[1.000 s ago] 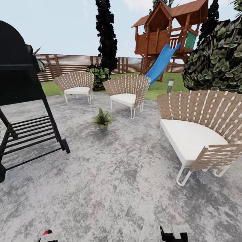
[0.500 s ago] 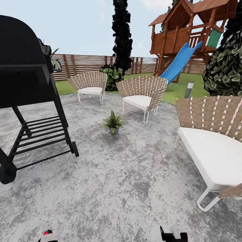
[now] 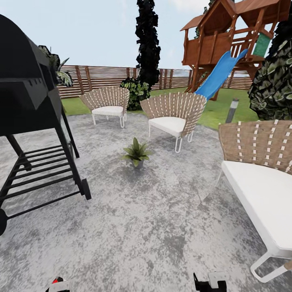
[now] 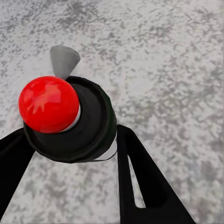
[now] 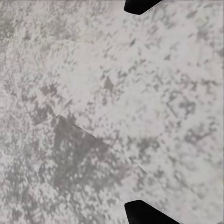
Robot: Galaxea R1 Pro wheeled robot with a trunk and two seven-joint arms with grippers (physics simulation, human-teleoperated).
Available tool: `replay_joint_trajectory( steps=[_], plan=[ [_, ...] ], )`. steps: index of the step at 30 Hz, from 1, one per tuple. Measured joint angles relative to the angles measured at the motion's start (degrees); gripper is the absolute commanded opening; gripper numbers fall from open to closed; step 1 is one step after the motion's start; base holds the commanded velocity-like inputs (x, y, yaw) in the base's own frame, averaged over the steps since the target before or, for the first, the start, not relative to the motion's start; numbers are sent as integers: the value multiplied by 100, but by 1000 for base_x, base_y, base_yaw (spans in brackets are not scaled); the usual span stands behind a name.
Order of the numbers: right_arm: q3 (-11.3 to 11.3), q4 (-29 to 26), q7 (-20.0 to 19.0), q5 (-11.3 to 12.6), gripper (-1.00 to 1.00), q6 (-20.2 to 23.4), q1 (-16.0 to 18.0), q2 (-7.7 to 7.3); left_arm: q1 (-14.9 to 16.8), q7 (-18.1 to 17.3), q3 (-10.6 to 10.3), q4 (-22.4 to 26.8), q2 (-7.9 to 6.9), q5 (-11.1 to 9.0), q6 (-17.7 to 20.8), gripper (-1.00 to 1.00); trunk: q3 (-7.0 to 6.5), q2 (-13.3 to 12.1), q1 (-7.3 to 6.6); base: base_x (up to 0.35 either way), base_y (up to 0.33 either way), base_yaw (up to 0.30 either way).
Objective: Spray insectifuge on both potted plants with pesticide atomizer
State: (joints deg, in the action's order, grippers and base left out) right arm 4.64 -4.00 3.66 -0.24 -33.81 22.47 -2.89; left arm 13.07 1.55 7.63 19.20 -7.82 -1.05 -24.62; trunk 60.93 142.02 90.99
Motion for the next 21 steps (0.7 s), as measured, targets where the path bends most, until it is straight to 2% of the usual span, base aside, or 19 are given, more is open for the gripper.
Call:
replay_joint_trajectory(
  steps=[21],
  plan=[
    [0,0,0,-7,100,0,0,0,0,0,-2,0,0,7,2,-100,0,0,0,338,-4,0]
  ],
)
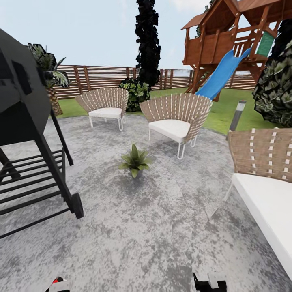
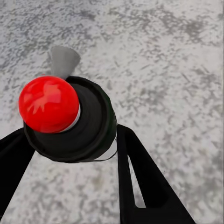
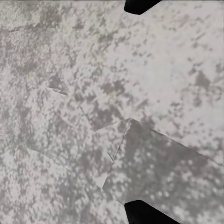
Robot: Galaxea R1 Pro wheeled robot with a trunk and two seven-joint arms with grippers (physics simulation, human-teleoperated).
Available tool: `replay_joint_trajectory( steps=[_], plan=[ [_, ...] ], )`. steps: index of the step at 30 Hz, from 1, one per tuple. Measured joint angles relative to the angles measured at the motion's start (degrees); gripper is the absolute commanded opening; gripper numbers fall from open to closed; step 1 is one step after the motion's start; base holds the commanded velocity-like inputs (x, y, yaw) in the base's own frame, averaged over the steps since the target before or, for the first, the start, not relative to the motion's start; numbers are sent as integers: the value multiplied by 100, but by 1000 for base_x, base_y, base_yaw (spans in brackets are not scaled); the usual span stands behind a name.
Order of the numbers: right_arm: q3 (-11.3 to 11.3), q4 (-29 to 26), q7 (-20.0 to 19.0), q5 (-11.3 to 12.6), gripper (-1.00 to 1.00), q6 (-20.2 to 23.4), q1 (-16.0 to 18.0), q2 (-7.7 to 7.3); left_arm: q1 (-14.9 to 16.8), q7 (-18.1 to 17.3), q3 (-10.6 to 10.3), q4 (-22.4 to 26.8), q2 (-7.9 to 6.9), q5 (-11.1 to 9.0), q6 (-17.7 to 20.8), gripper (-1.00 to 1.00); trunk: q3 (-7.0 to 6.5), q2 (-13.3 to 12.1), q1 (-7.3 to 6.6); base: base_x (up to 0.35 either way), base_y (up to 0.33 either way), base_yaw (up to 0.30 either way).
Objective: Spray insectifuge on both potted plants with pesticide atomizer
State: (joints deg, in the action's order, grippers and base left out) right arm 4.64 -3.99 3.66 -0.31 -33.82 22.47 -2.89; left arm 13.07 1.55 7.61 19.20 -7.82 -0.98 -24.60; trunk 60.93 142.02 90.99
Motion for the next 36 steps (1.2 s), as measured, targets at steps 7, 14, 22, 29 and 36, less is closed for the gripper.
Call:
replay_joint_trajectory(
  steps=[7,14,22,29,36],
  plan=[
    [0,0,0,0,100,-1,0,0,0,0,0,-1,0,4,0,-100,0,0,0,335,-88,0],
    [0,0,0,3,100,-1,0,1,0,-1,0,-1,0,9,0,-100,0,0,0,321,-118,0],
    [6,2,0,-1,100,-1,2,9,-1,0,0,1,0,9,1,-100,0,0,0,310,-127,145],
    [8,2,0,-1,100,-1,2,9,-2,1,1,1,0,9,-6,-100,0,0,0,310,-127,272],
    [7,2,0,-1,100,-1,2,9,-2,4,0,1,0,9,-8,-100,0,0,0,310,-127,276]
  ],
)
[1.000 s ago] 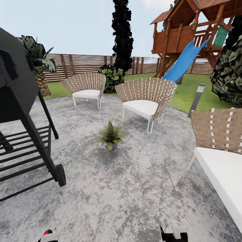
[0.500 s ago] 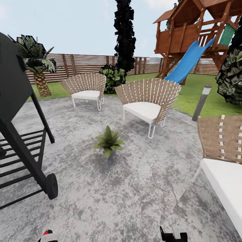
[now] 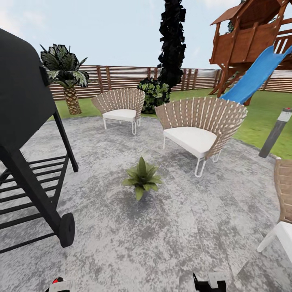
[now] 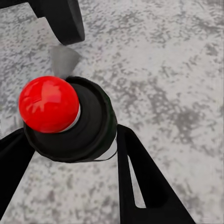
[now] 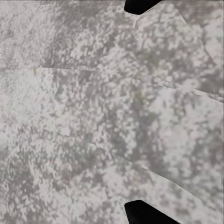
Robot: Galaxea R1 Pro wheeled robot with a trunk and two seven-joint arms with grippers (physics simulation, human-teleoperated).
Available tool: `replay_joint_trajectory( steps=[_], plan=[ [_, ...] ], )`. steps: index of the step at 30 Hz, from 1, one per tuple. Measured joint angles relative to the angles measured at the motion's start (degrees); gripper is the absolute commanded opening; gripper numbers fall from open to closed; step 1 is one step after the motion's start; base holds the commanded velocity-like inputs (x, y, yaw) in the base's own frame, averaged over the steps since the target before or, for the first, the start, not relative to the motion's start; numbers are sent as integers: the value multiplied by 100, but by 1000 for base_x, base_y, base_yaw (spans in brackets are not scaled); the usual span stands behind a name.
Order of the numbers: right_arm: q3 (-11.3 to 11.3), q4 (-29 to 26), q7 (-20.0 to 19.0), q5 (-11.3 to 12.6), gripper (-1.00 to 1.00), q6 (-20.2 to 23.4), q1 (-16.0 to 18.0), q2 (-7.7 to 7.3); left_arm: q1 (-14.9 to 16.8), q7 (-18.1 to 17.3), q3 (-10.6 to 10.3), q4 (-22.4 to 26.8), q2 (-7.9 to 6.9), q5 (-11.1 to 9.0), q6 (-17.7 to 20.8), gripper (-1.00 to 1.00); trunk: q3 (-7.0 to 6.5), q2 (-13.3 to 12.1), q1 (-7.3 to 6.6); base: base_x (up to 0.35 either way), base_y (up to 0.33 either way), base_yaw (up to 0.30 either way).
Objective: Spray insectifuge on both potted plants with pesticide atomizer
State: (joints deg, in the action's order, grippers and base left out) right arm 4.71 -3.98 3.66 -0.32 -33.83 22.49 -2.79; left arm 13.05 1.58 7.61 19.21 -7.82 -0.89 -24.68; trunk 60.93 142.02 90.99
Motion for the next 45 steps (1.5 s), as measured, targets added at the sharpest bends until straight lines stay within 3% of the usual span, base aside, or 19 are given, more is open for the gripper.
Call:
replay_joint_trajectory(
  steps=[20,38,39,40,45],
  plan=[
    [-7,-2,0,7,100,0,-2,-5,2,-1,1,-4,0,-8,-1,-100,0,0,1,279,-70,50],
    [2,-11,-7,1,100,2,-2,5,2,-45,-19,-24,-4,13,4,-100,0,0,3,16,-6,0],
    [7,-15,-10,-1,100,6,-2,2,1,-81,-62,-21,-5,52,14,-100,0,0,3,0,0,0],
    [116,-34,-23,-52,100,24,0,0,27,-399,-295,-18,-26,276,70,-100,0,0,3,0,0,0],
    [718,-118,-31,-459,100,55,6,-1,83,-1231,-535,29,-85,674,362,-100,0,0,3,0,0,0]
  ],
)
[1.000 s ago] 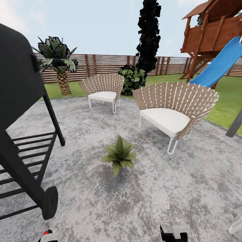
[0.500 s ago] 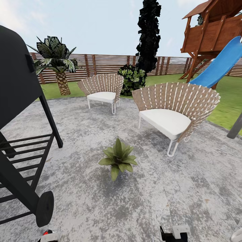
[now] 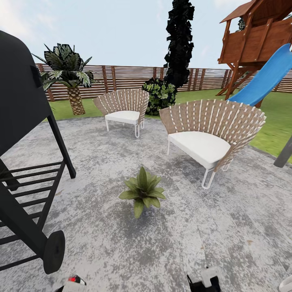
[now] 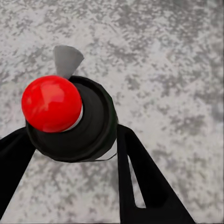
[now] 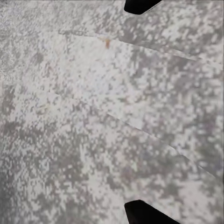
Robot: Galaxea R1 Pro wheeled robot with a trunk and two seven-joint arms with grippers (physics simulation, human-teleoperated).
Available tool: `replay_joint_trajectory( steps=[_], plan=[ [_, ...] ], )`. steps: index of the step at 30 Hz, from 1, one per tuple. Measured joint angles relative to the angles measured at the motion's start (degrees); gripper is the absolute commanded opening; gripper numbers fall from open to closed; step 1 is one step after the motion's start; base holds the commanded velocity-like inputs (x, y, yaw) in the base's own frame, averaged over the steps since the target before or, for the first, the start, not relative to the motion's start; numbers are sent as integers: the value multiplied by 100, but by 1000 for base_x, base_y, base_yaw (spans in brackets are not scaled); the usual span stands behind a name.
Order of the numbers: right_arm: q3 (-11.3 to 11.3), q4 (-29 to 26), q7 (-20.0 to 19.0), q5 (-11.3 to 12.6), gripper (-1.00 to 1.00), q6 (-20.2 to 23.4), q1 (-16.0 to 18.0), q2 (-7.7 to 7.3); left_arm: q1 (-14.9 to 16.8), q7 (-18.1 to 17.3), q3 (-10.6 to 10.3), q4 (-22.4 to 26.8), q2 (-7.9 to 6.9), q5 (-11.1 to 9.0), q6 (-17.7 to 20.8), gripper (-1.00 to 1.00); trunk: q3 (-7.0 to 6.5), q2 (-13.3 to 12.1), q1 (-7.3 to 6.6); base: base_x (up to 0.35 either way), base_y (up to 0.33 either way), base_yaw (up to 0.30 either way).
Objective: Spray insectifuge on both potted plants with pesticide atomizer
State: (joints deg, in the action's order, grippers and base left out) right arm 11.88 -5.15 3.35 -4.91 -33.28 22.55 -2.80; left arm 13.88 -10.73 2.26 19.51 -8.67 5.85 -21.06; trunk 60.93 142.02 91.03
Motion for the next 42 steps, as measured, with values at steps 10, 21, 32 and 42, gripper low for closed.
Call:
replay_joint_trajectory(
  steps=[10,21,32,42],
  plan=[
    [290,-1453,-1472,-1231,100,1524,11,-5,812,-2183,-62,278,-324,1287,1110,-100,-1,0,0,0,0,0],
    [269,-2765,-3682,-1831,100,2381,43,2,1598,-3995,-65,349,-292,3239,1627,-100,-1,0,0,0,0,0],
    [286,-3612,-4962,-1949,-100,2752,46,98,1693,-4860,-68,620,-137,4104,1722,-100,0,0,0,0,0,0],
    [310,-3642,-5028,-2090,-100,2784,58,444,1696,-4851,-69,886,139,4304,1720,-100,0,0,0,0,0,0]
  ],
)
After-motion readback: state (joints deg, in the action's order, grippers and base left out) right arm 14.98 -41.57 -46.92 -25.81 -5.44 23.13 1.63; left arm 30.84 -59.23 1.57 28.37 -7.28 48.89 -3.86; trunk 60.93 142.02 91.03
